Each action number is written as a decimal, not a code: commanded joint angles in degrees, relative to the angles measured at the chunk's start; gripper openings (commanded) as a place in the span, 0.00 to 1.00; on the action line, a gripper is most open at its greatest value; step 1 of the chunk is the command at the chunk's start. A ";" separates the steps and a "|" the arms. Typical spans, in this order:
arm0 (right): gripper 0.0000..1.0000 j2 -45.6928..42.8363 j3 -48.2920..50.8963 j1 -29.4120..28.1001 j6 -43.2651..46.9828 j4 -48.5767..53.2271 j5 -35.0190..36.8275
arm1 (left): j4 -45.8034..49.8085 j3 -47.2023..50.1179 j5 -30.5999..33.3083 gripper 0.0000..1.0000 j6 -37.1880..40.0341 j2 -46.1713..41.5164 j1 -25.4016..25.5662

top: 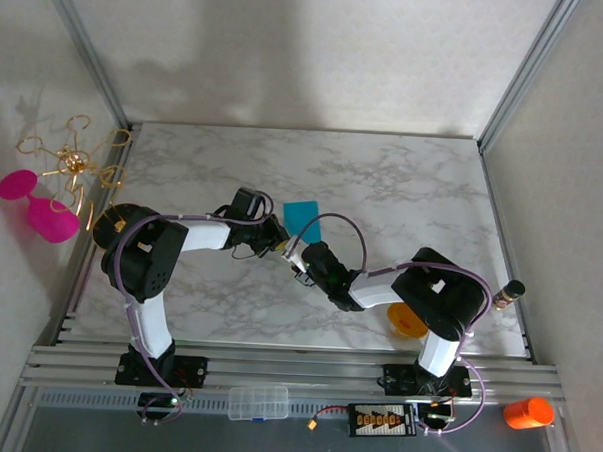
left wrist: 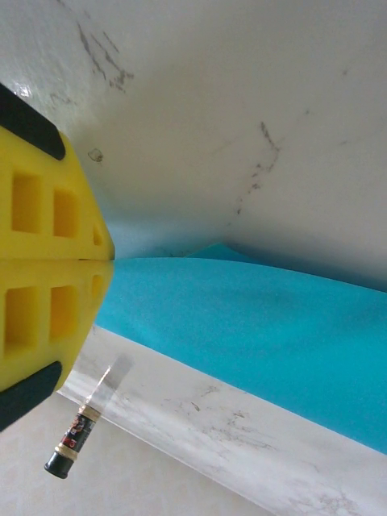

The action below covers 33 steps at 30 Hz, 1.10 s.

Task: Fold a paper plane with a square sheet of paper (pick it up from the middle)
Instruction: Third fold the triangle at the center of the table.

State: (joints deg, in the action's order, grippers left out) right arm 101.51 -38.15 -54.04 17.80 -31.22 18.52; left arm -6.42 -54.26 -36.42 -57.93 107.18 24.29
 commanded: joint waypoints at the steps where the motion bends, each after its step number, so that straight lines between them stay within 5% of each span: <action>1: 0.35 -1.32 -0.58 -0.76 -0.99 -2.57 -0.12 | 0.69 -0.06 0.74 0.05 -0.13 -1.44 0.30; 21: 0.22 0.34 -3.00 -0.80 -2.33 -2.28 0.18 | 0.79 0.21 0.65 0.05 0.10 -1.21 0.49; 33: 0.01 0.41 -3.30 -0.76 -2.42 0.72 -3.07 | 1.67 -0.23 1.85 0.11 0.25 -2.31 0.15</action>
State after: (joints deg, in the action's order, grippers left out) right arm 101.54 -40.21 -54.19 15.68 -31.79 16.43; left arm -6.33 -54.26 -36.18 -57.91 107.18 24.29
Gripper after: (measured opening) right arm 0.059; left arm 0.100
